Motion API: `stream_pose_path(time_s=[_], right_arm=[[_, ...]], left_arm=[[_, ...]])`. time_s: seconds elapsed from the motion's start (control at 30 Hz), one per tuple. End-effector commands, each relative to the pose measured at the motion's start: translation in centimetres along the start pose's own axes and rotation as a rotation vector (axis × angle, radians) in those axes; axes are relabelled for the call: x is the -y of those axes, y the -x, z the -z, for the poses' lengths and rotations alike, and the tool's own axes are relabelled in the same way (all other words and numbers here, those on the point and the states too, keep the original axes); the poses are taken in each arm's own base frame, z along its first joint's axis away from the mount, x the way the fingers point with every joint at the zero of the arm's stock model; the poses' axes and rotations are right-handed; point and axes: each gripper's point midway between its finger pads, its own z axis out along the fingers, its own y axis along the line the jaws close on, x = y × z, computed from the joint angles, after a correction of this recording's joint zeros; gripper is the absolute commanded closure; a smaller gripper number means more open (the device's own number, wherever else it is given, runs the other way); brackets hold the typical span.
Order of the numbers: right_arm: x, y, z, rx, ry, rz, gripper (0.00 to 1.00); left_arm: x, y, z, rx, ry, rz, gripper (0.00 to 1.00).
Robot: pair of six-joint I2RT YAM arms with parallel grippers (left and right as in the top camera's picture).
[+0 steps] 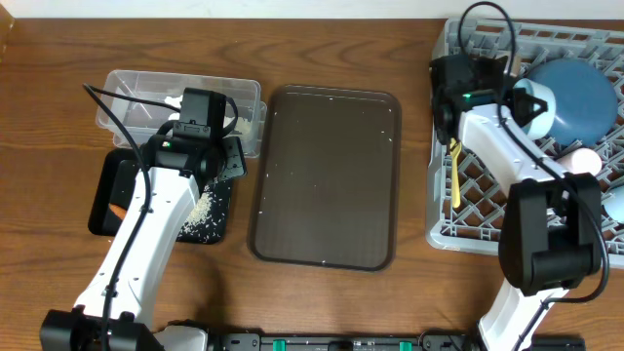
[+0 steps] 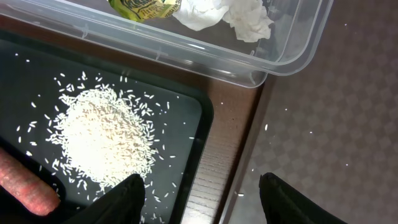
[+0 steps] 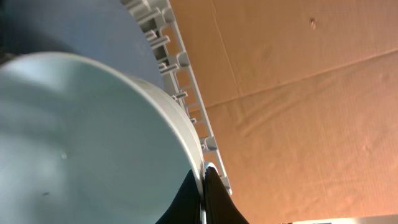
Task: Sort waste into correct bins and load items into the dishwasher rack
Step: 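Lower white bowl upright into rack beside blue bowl, open right gripper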
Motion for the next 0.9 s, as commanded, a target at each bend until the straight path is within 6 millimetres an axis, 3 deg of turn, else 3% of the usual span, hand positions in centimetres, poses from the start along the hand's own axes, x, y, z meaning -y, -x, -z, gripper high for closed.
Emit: stream_pose_path(time_s=[0.0,0.03,0.17,0.27,0.33,0.43,0.57,0.7,0.83,0.87], right_arm=[[-3.9,0.0,1.9,0.032,0.108,0.032,0.99],[-4.2,0.1,2.6,0.046,0.119,0.035,0.98],[-5.1,0.4,3.9,0.070,0.163,0.048,0.75],[-5.4,0.1,4.2,0.070,0.179,0.071,0.57],[-5.4,0.0,4.3,0.067,0.181,0.082,0.39],[-5.6,-0.1,4.3,0.064,0.200,0.079,0.27],[-6.3,0.0,5.1,0.049,0.356,0.043,0.22],[-6.8,1.1,7.4,0.054,0.649,-0.039,0.16],[-5.1,2.6,10.1,0.103,0.865,-0.118,0.15],[-4.5,2.9,10.6,0.115,0.912,-0.143,0.14]], left_arm=[[-0.2,0.3,0.3,0.012,0.010,-0.005,0.38],[-0.2,0.3,0.3,0.012,0.010,-0.005,0.38],[-0.2,0.3,0.3,0.012,0.010,-0.005,0.38],[-0.2,0.3,0.3,0.012,0.010,-0.005,0.38],[-0.2,0.3,0.3,0.012,0.010,-0.005,0.38],[-0.2,0.3,0.3,0.012,0.010,-0.005,0.38],[-0.2,0.3,0.3,0.012,0.010,-0.005,0.38],[-0.2,0.3,0.3,0.012,0.010,-0.005,0.37],[-0.2,0.3,0.3,0.012,0.010,-0.005,0.37],[-0.2,0.3,0.3,0.012,0.010,-0.005,0.33]])
